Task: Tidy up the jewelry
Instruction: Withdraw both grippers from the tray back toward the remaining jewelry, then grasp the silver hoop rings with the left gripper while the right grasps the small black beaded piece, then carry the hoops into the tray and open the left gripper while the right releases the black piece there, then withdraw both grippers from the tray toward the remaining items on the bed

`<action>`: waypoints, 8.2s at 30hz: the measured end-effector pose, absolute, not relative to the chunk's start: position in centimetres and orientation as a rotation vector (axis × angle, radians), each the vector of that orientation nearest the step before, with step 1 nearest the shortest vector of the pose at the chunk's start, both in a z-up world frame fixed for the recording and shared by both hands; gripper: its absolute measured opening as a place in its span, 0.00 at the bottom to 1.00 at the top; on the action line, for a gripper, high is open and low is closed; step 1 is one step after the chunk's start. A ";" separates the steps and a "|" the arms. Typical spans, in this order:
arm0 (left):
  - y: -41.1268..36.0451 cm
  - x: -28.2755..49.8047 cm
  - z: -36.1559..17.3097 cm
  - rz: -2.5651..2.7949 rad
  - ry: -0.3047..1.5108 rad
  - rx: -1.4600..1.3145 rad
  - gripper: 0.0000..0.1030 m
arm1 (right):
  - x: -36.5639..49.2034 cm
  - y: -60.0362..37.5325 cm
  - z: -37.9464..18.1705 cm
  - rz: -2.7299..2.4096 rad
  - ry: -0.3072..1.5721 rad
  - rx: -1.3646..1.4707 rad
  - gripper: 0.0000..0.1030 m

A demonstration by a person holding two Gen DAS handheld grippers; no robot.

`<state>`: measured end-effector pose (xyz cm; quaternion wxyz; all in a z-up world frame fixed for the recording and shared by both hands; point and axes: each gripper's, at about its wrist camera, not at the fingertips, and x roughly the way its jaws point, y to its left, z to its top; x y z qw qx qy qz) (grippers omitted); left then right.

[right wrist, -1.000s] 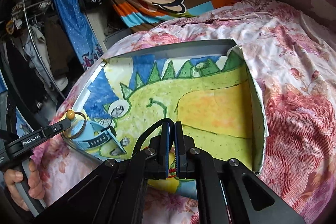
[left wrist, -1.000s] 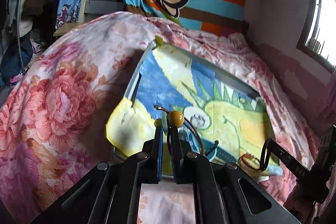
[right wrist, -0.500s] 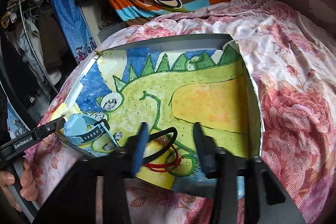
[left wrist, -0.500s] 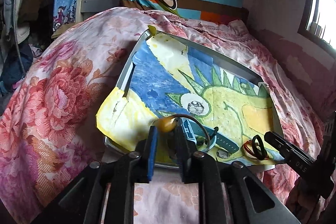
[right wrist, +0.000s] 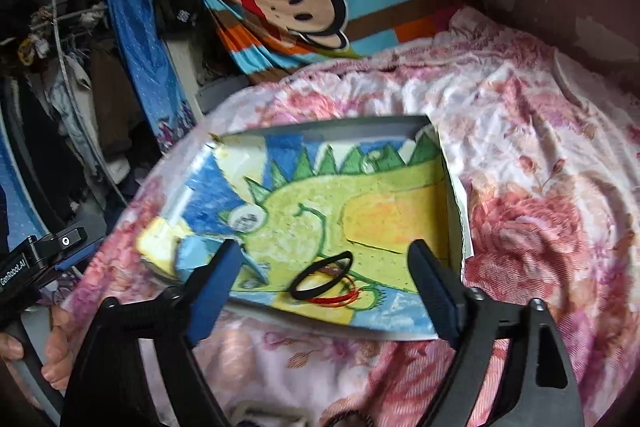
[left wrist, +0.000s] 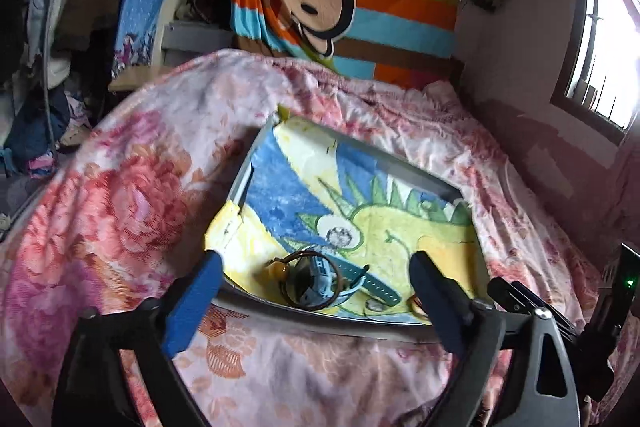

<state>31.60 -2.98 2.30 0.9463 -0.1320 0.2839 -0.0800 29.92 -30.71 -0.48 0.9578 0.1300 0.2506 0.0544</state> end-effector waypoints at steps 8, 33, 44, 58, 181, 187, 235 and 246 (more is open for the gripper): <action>-2.5 24.3 5.0 -0.122 0.442 -0.193 1.00 | 22.9 -28.6 2.8 0.146 0.366 0.145 0.99; 0.3 9.2 2.2 -0.145 0.492 -0.079 1.00 | 7.0 -28.6 1.0 0.146 0.459 0.048 0.99; -1.0 9.1 -0.3 -0.178 0.652 -0.026 1.00 | 7.4 -29.1 -2.3 0.139 0.649 0.086 0.99; -1.9 13.3 -2.7 -0.224 0.833 0.046 1.00 | 12.1 -29.8 -4.3 0.254 0.804 0.122 0.99; -16.0 38.9 -4.1 -0.281 0.948 -0.151 0.05 | 32.7 -35.7 -6.1 0.162 0.752 0.138 0.12; -15.5 37.7 -2.7 -0.297 0.913 -0.165 0.20 | 31.4 -36.2 -4.4 0.133 0.709 0.145 0.13; -2.2 8.8 4.0 -0.157 0.417 -0.059 1.00 | 4.5 -30.6 3.8 0.173 0.306 0.044 0.98; -3.1 9.1 -0.9 -0.199 0.592 0.025 1.00 | 7.7 -30.6 -1.4 0.132 0.591 0.044 0.98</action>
